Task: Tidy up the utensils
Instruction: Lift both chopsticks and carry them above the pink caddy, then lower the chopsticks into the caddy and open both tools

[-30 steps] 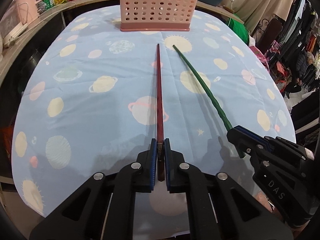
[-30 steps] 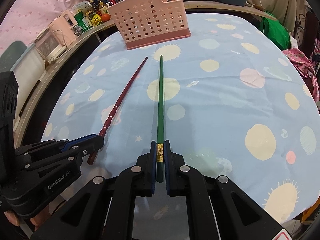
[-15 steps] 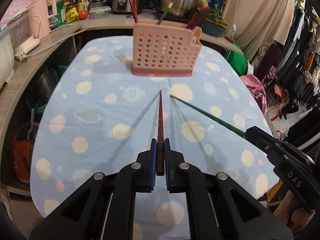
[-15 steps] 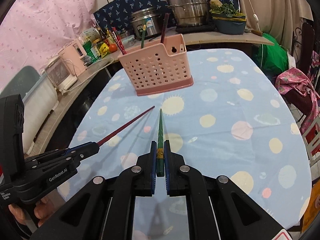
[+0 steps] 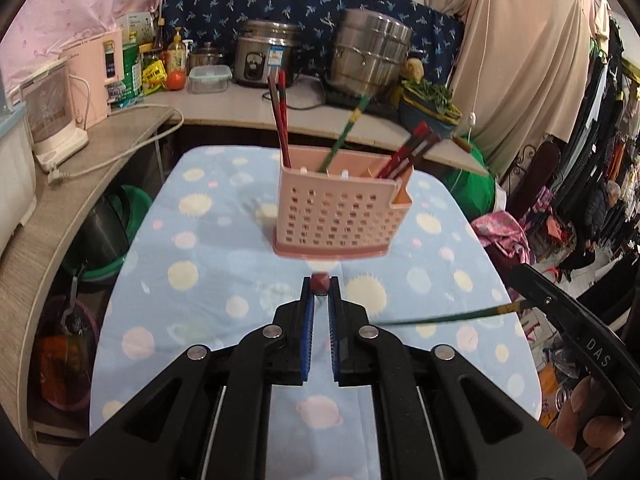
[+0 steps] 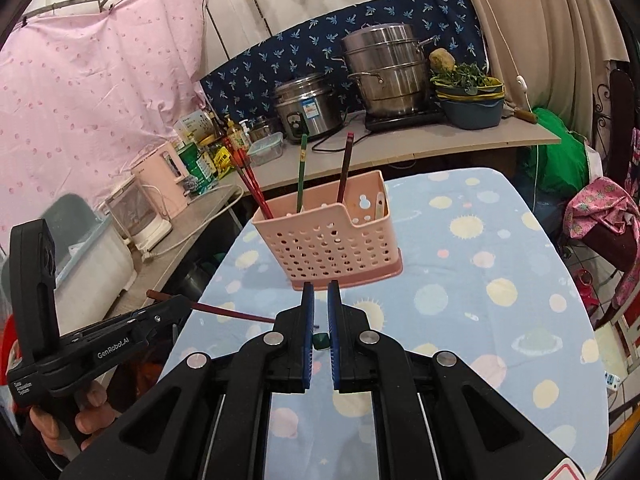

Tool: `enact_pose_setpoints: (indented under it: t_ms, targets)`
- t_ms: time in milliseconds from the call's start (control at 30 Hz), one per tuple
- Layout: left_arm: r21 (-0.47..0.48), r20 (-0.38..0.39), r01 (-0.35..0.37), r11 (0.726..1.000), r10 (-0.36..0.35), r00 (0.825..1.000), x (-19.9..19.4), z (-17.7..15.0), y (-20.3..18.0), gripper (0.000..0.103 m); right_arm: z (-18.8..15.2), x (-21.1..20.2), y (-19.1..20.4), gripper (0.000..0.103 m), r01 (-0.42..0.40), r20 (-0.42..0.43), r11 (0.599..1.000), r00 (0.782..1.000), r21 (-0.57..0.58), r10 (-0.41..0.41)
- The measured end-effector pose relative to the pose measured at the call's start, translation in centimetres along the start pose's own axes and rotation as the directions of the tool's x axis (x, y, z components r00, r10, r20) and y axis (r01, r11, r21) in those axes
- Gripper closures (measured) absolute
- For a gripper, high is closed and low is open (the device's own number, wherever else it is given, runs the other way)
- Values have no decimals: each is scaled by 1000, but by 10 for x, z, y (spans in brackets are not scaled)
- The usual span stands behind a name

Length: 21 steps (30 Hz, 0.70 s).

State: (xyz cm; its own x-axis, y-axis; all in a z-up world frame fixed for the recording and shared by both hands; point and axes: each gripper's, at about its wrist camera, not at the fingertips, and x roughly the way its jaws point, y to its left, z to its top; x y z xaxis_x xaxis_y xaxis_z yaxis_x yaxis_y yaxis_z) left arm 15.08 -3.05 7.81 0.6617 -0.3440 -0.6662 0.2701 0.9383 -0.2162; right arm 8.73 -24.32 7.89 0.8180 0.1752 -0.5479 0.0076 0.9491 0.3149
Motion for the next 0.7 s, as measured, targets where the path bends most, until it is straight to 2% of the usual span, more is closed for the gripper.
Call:
enact_pose_setpoints:
  t_ms: [233,567,700]
  targets:
    - [-10,48,-16,1000,17,999,2,31,5,96,32,12,-3,96,-26,42,999,999,20,25]
    - [-9,118,-6,1000,7,993,-4,75,4,96,61,27,-7,96,-40,72,999,997,34,37]
    - [-1,149,0,1000,0,989,-9,94,1,96,79,24,-7,96,-53,109,998,993,35,49]
